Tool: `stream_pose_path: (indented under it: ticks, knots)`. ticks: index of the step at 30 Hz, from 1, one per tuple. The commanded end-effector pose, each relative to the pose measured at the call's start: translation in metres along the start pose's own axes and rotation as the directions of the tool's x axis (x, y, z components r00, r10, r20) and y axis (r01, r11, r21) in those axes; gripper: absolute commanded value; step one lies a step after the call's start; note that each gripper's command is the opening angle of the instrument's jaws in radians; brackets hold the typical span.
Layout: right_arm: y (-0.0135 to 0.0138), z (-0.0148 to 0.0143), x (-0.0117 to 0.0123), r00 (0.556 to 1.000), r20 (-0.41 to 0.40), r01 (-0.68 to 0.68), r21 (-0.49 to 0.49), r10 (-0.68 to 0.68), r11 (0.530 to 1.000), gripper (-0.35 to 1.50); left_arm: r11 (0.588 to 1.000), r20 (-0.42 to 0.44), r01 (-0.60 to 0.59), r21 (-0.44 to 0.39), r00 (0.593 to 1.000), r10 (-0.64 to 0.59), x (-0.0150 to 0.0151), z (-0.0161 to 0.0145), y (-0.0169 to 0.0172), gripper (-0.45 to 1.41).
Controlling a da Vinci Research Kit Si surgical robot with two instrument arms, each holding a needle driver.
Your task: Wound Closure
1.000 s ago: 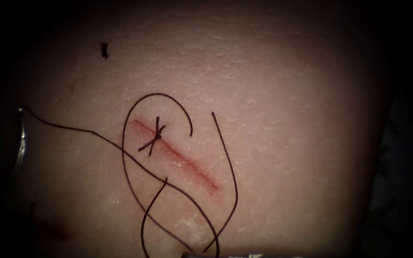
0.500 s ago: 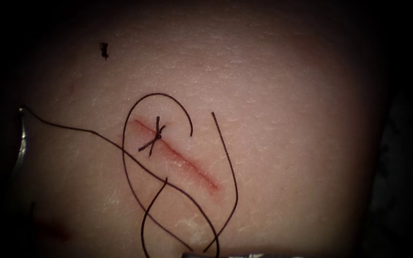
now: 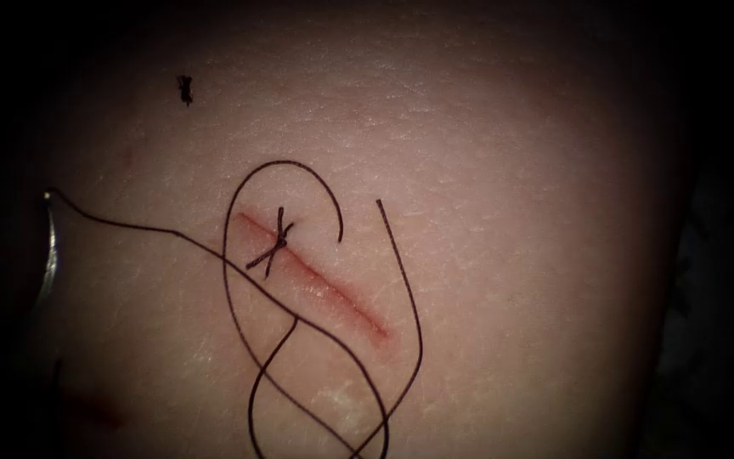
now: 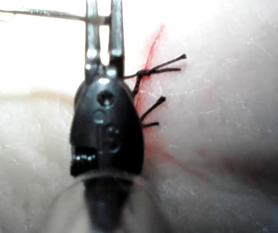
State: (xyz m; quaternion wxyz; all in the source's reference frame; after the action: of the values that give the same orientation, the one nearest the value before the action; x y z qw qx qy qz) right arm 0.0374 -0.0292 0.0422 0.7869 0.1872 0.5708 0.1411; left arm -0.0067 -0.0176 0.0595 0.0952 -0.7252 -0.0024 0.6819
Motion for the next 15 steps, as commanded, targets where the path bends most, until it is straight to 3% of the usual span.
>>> stream_pose_path:
  ticks: [1, 4, 7, 15]
  knots:
    - [-0.0007, 0.0011, -0.0002, 1.000, -0.017, -0.016, -0.005, 0.016, 1.000, 1.19, 1.000, -0.014, 0.005, -0.007, 1.000, -0.005, -0.0006, 0.0004, 0.0008, -0.45]
    - [-0.0004, 0.0007, 0.0002, 0.999, -0.018, -0.036, -0.059, 0.035, 0.998, 1.22, 1.000, -0.037, 0.018, -0.009, 0.999, -0.019, 0.0005, 0.0007, 0.0007, -0.45]
    - [0.0006, 0.0002, 0.0007, 0.999, 0.021, 0.030, -0.119, -0.028, 0.992, 1.22, 0.999, -0.049, 0.042, -0.004, 0.998, -0.042, 0.0026, 0.0009, -0.0005, -0.45]
    - [0.0025, 0.0003, 0.0000, 0.992, 0.099, 0.087, -0.152, -0.072, 0.985, 1.22, 1.000, -0.048, 0.017, 0.021, 0.999, -0.016, 0.0059, 0.0011, -0.0027, -0.45]
